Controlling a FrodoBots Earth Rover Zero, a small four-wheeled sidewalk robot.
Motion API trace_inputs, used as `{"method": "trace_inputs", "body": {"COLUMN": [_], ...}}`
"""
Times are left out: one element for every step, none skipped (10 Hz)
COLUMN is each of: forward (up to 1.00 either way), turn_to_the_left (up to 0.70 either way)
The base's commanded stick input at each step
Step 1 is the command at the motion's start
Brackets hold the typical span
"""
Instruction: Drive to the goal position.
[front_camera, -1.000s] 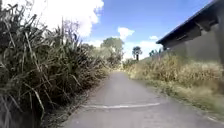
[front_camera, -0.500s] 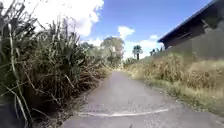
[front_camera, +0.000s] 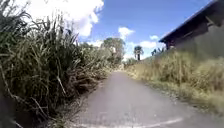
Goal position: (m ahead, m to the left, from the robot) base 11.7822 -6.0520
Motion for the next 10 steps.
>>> {"method": "trace_inputs", "body": {"forward": [0.7, 0.7, 0.7, 0.7, 0.7, 0.7, 0.7, 0.7, 0.7, 0.7], "turn_to_the_left": [-0.07, -0.07, -0.08, -0.09, -0.1, -0.1, -0.1, -0.1, -0.1, -0.1]}}
